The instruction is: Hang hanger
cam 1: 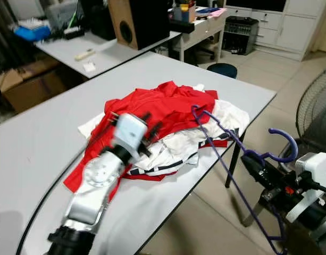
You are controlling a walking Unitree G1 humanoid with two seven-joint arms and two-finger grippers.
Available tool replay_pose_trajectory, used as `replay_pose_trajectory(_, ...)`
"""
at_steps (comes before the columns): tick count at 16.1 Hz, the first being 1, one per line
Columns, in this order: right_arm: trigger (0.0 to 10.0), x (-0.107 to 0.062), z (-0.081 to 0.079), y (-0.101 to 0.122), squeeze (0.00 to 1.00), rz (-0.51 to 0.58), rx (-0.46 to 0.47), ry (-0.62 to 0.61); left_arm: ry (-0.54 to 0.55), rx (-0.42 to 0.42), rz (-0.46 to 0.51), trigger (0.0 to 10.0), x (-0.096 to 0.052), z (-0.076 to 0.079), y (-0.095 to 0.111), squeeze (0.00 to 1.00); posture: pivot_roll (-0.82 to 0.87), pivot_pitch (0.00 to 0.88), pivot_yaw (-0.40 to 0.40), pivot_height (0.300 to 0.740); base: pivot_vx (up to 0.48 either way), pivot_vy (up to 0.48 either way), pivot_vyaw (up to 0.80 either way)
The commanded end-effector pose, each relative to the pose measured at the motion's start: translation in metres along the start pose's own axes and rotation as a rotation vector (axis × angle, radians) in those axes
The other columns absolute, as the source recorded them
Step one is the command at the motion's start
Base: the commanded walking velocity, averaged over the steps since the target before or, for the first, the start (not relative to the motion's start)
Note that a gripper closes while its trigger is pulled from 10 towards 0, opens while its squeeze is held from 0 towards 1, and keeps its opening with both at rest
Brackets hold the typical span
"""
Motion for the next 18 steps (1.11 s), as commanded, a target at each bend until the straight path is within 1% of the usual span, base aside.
replay_pose_trajectory(1, 10.0, -0.002, 0.008, 0.004, 0.0, 0.018, -0.032, -0.053, -0.02, 0.031, -0.041, 10.0, 0.003, -0.002, -0.005, 0.0, -0.12, 0.028, 0.145, 0.74, 0.0, 0.0, 0.0)
replay_pose_trajectory(2, 10.0, -0.005, 0.012, 0.004, 0.0, 0.025, -0.027, -0.096, -0.035, 0.059, -0.089, 10.0, 0.006, -0.002, -0.015, 0.0, -0.12, 0.026, 0.135, 0.74, 0.0, 0.0, 0.0)
replay_pose_trajectory(3, 10.0, -0.006, 0.011, 0.003, 0.0, 0.027, -0.024, -0.099, -0.021, 0.094, -0.107, 10.0, 0.009, -0.004, -0.018, 0.0, -0.13, 0.023, 0.136, 0.74, 0.0, 0.0, 0.0)
replay_pose_trajectory(4, 10.0, -0.008, 0.007, 0.003, 0.0, 0.03, -0.014, -0.085, 0.034, 0.137, -0.122, 10.0, 0.012, -0.013, -0.022, 0.0, -0.14, 0.018, 0.136, 0.74, 0.0, 0.0, 0.0)
replay_pose_trajectory(5, 10.0, -0.008, 0.003, 0.003, 0.0, 0.029, -0.012, -0.073, 0.083, 0.164, -0.12, 10.0, 0.013, -0.021, -0.023, 0.0, -0.15, 0.013, 0.139, 0.74, 0.0, 0.0, 0.0)
replay_pose_trajectory(6, 10.0, -0.008, 0.0, 0.003, 0.0, 0.032, -0.012, -0.057, 0.136, 0.197, -0.121, 10.0, 0.012, -0.03, -0.022, 0.0, -0.15, 0.01, 0.143, 0.74, 0.0, 0.0, 0.0)
replay_pose_trajectory(7, 10.0, -0.009, -0.001, 0.004, 0.0, 0.037, -0.009, -0.051, 0.162, 0.212, -0.114, 10.0, 0.011, -0.034, -0.02, 0.0, -0.16, 0.008, 0.144, 0.74, 0.0, 0.0, 0.0)
replay_pose_trajectory(9, 10.0, -0.009, -0.004, 0.005, 0.0, 0.045, -0.006, -0.031, 0.185, 0.243, -0.084, 10.0, 0.007, -0.038, -0.017, 0.0, -0.15, 0.003, 0.143, 0.74, 0.0, 0.0, 0.0)
replay_pose_trajectory(10, 10.0, -0.009, -0.007, 0.003, 0.0, 0.044, 0.002, -0.01, 0.183, 0.266, -0.079, 10.0, 0.002, -0.037, -0.019, 0.0, -0.14, 0.001, 0.141, 0.74, 0.0, 0.0, 0.0)
replay_pose_trajectory(11, 10.0, -0.009, -0.008, 0.003, 0.0, 0.043, 0.003, -0.003, 0.187, 0.276, -0.079, 10.0, 0.001, -0.037, -0.02, 0.0, -0.14, 0.0, 0.141, 0.74, 0.0, 0.0, 0.0)
replay_pose_trajectory(12, 10.0, -0.008, -0.01, 0.002, 0.0, 0.043, 0.008, 0.018, 0.2, 0.309, -0.076, 10.0, -0.005, -0.037, -0.022, 0.0, -0.13, 0.002, 0.14, 0.74, 0.0, 0.0, 0.0)
replay_pose_trajectory(14, 10.0, -0.005, -0.012, 0.002, 0.0, 0.048, 0.01, 0.034, 0.212, 0.321, -0.117, 10.0, -0.01, -0.039, -0.028, 0.0, -0.12, 0.007, 0.135, 0.74, 0.0, 0.0, 0.0)
replay_pose_trajectory(16, 10.0, -0.001, -0.013, 0.004, 0.0, 0.058, 0.009, 0.052, 0.214, 0.34, -0.144, 10.0, -0.01, -0.042, -0.033, 0.0, -0.11, 0.011, 0.13, 0.74, 0.0, 0.0, 0.0)
replay_pose_trajectory(17, 10.0, -0.001, -0.013, 0.004, 0.0, 0.06, 0.008, 0.056, 0.199, 0.365, -0.15, 9.1, -0.007, -0.042, -0.034, 0.0, -0.11, 0.014, 0.125, 0.74, 0.0, 0.0, 0.0)
replay_pose_trajectory(18, 10.0, 0.0, -0.013, 0.004, 0.0, 0.06, 0.007, 0.06, 0.212, 0.359, -0.146, 4.0, -0.005, -0.044, -0.032, 0.0, -0.11, 0.014, 0.125, 0.74, 0.0, 0.0, 0.0)
Point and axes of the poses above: a point about 5 cm out from each wrist's last joint towards the gripper, its own x axis pointing out of the wrist towards the gripper, its own y axis along the axis of the wrist's last joint, z = x × y, the point moved 2 cm from there along x, pointing out of the wrist towards the gripper, and after that the axes turned 11 degrees about -x, right-handed, at the moved point
